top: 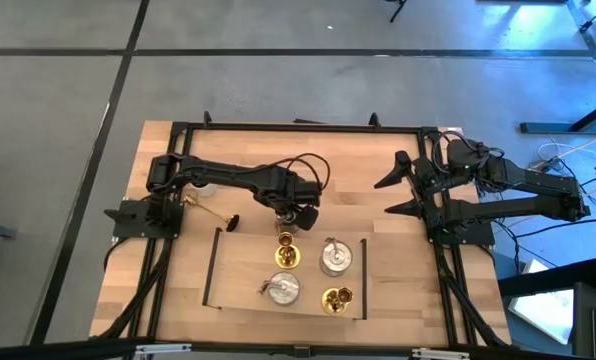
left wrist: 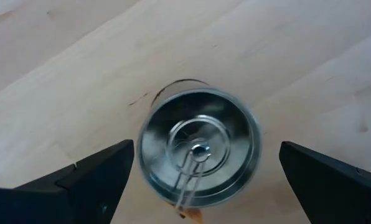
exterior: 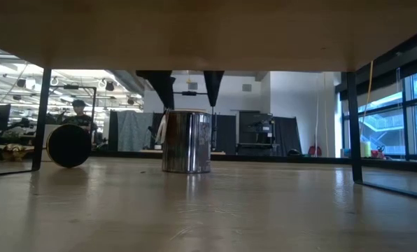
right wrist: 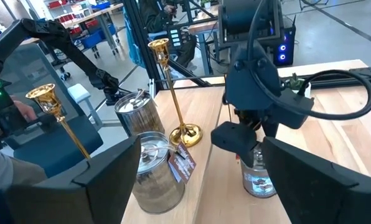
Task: Pick & Place candle stick holders
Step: Put the silver scented candle on the shelf
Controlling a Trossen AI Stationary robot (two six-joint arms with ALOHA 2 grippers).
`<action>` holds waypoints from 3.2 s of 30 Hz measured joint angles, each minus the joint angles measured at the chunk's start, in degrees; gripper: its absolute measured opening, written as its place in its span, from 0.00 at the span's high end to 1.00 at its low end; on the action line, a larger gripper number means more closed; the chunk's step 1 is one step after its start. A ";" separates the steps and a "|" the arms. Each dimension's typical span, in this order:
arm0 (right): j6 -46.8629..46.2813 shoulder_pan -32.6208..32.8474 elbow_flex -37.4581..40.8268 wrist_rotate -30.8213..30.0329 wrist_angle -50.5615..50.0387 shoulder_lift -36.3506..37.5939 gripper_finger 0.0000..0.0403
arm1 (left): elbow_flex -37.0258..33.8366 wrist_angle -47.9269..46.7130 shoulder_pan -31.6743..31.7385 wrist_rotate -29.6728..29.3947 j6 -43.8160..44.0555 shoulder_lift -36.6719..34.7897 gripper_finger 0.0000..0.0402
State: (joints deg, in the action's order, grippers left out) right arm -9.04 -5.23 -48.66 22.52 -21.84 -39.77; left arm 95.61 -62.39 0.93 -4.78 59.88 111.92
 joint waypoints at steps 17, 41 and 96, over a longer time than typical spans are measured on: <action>-0.13 -0.77 0.00 0.02 0.28 -0.06 0.16 | 0.00 0.79 -0.74 0.78 -1.14 2.48 0.00; 0.48 -0.77 0.00 0.17 0.21 -0.06 0.16 | 0.02 -2.15 2.02 0.20 -3.69 3.87 0.00; 0.94 -2.36 0.00 0.66 -1.98 1.30 0.16 | -1.60 -1.48 2.91 4.46 -2.07 9.41 0.00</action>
State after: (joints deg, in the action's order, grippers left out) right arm -8.10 -7.60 -48.66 23.18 -23.82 -38.47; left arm 94.02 -63.87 3.84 -0.32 57.80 121.33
